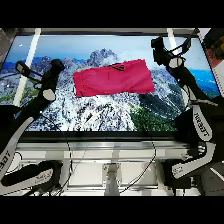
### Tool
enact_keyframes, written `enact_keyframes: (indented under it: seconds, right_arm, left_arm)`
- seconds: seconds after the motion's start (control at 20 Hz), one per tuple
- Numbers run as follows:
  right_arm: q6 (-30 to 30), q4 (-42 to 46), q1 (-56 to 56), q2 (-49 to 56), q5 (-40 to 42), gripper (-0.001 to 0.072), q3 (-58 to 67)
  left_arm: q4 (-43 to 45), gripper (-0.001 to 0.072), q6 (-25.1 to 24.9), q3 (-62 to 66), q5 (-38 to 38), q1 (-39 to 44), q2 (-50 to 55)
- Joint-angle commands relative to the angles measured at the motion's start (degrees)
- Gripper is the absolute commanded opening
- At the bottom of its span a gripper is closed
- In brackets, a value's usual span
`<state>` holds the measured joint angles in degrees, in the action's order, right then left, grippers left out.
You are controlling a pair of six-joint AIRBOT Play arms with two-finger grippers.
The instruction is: Fold the clothes and pants, and hang the long-sleeved shirts on hangers.
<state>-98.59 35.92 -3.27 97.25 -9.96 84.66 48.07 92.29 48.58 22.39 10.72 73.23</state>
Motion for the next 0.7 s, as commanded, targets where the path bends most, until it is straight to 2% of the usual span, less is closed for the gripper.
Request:
enact_keyframes:
  seconds: [0.0, 0.05, 0.1, 0.15, 0.4, 0.45, 0.5, 0.55, 0.6, 0.65]
  right_arm:
    - [0.7, 5.0, 5.0, 0.3, -15.6, 0.0534, 1.3]
    - [0.7, 6.7, 7.1, 0.3, -20.7, 0.042, 1.9]
    - [0.7, 8.0, 9.2, 0.3, -26.4, 0.0179, 2.5]
    - [0.8, 9.5, 11.4, 0.3, -32.1, 0.0021, 3.1]
    - [11.2, 11.7, 21.5, 0.7, -59.0, 0.0009, 3.7]
    - [11.3, 11.8, 23.2, 1.3, -63.2, 0.0039, 3.7]
    - [11.3, 11.8, 24.4, 2.3, -65.9, 0.0235, 3.7]
    - [11.3, 12.0, 24.7, 3.3, -66.9, 0.0496, 3.7]
    - [11.4, 12.0, 24.5, 4.2, -66.6, 0.0559, 3.7]
    - [11.4, 12.1, 24.0, 5.3, -66.2, 0.0581, 3.7]
  left_arm:
    - [13.2, 0.0695, 0.7, 1.4, -4.3, -0.5, -2.9]
    - [16.0, 0.0683, 0.7, 1.4, -8.4, -0.7, -4.7]
    - [18.0, 0.0661, 0.7, 1.4, -12.2, -0.8, -6.6]
    - [19.9, 0.0661, 0.7, 1.4, -15.9, -0.8, -8.7]
    - [22.4, 0.0661, 0.7, 1.4, -30.3, -0.7, -19.1]
    - [22.4, 0.0661, 0.7, 1.4, -32.4, -0.7, -20.8]
    - [22.4, 0.0661, 0.7, 1.4, -33.9, -0.7, -22.2]
    - [22.4, 0.0661, 0.7, 1.4, -35.2, -0.7, -23.4]
    - [22.4, 0.0661, 0.7, 1.4, -36.2, -0.5, -24.3]
    - [22.4, 0.0661, 0.7, 1.4, -37.0, -0.4, -24.9]
